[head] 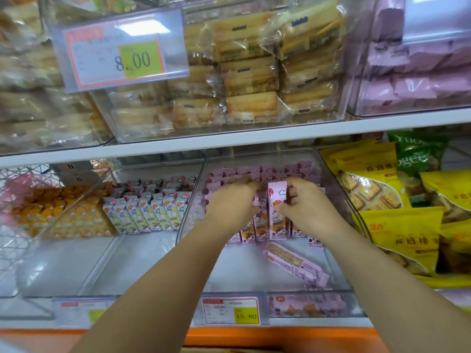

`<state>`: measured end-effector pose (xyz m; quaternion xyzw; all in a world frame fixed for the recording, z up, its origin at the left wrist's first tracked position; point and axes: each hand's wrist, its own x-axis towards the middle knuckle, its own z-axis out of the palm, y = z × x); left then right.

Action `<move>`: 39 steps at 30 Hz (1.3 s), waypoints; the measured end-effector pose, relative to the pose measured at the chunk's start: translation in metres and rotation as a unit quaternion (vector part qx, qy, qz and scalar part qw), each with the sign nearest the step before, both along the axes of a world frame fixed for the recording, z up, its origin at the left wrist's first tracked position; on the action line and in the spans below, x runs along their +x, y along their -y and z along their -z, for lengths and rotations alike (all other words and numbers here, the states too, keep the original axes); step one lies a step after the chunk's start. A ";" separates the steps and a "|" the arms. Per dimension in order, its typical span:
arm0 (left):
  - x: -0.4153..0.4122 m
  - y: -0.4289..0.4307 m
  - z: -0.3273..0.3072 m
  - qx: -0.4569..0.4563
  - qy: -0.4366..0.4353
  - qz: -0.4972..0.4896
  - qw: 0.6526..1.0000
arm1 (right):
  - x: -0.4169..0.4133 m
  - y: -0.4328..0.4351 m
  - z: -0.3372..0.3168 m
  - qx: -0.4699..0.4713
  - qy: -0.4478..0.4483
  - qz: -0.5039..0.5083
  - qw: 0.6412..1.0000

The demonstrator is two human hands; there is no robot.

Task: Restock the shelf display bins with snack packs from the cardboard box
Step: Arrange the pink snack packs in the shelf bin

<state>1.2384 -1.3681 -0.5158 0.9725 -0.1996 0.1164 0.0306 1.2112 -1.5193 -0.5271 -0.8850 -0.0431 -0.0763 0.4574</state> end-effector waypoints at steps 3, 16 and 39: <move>0.001 -0.003 0.000 0.015 -0.001 0.005 1.000 | 0.001 -0.001 0.000 -0.006 -0.001 0.002 1.000; 0.007 -0.014 0.005 0.115 -0.004 0.030 0.993 | 0.003 -0.004 0.001 -0.007 -0.002 -0.001 1.000; 0.000 -0.004 0.014 -0.094 -0.100 0.030 0.990 | 0.006 -0.004 0.007 -0.159 0.004 0.016 0.987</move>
